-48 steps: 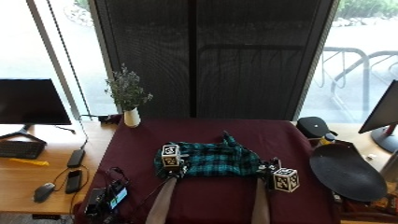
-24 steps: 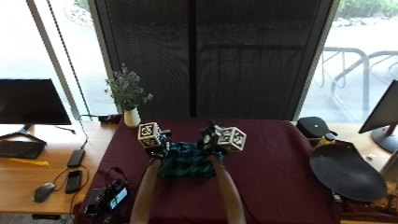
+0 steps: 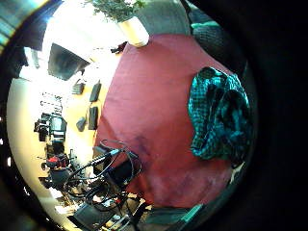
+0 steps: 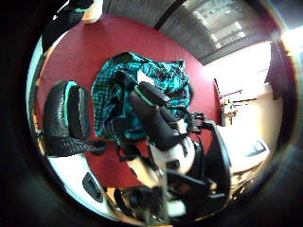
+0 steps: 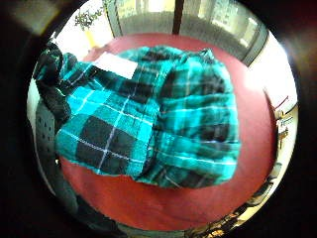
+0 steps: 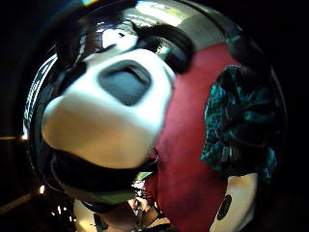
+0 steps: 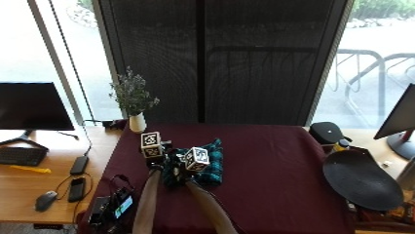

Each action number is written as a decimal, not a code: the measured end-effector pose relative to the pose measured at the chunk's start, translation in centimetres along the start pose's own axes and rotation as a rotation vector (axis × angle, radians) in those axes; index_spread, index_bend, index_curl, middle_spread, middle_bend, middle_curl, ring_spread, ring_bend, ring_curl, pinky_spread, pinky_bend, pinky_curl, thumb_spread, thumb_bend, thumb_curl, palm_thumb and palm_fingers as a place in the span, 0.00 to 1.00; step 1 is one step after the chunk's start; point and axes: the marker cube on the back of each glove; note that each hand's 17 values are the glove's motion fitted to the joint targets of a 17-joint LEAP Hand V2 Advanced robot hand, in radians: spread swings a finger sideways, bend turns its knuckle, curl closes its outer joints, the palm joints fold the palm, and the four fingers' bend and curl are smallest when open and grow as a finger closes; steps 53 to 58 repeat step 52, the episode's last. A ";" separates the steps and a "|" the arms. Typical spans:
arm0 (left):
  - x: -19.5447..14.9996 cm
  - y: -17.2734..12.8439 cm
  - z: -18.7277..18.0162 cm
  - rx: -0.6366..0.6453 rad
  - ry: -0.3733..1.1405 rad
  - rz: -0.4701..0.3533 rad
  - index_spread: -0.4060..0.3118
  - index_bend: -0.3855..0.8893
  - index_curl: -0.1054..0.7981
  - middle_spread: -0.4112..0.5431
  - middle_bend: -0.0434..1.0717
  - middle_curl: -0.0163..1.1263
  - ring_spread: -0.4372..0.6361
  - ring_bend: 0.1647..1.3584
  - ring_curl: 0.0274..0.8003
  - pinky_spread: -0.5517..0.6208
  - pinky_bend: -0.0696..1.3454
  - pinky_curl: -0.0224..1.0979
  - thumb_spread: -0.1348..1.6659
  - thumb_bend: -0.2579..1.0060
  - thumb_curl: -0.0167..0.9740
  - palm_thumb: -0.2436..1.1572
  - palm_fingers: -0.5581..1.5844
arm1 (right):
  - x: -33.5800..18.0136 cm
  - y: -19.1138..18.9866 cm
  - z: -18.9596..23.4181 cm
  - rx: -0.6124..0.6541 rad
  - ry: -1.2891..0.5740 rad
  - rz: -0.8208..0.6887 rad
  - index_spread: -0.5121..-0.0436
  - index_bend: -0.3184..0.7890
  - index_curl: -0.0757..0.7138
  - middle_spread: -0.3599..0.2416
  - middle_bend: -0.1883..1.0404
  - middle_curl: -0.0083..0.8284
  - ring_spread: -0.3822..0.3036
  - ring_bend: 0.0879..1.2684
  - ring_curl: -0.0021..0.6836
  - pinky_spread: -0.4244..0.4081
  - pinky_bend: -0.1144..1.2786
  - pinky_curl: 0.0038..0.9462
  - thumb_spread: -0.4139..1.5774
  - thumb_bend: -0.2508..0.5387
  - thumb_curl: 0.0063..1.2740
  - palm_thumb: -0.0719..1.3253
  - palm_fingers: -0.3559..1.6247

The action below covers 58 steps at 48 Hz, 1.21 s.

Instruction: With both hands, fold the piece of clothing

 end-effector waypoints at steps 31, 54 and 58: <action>3.3 0.3 0.4 -0.037 0.094 0.076 0.39 0.42 0.52 0.36 0.21 0.37 0.52 0.25 0.40 0.70 0.26 0.36 0.87 0.26 0.36 0.61 0.48 | 11.4 -2.2 -13.1 -0.577 0.544 0.004 0.44 0.60 0.45 0.53 0.36 0.42 0.64 0.15 0.44 0.72 0.46 0.31 0.83 0.28 0.34 0.58 0.37; 7.5 2.0 -0.1 -0.088 0.038 0.148 0.39 0.41 0.51 0.35 0.21 0.38 0.51 0.26 0.41 0.70 0.25 0.37 0.85 0.20 0.35 0.56 0.48 | 19.3 -2.8 -21.8 -0.053 0.726 0.189 0.42 0.49 0.53 0.54 0.29 0.41 0.72 0.08 0.42 0.81 0.42 0.32 0.86 0.30 0.31 0.53 0.39; 7.5 2.0 -0.1 -0.088 0.038 0.148 0.39 0.41 0.51 0.35 0.21 0.38 0.51 0.26 0.41 0.70 0.25 0.37 0.85 0.20 0.35 0.56 0.48 | 19.3 -2.8 -21.8 -0.053 0.726 0.189 0.42 0.49 0.53 0.54 0.29 0.41 0.72 0.08 0.42 0.81 0.42 0.32 0.86 0.30 0.31 0.53 0.39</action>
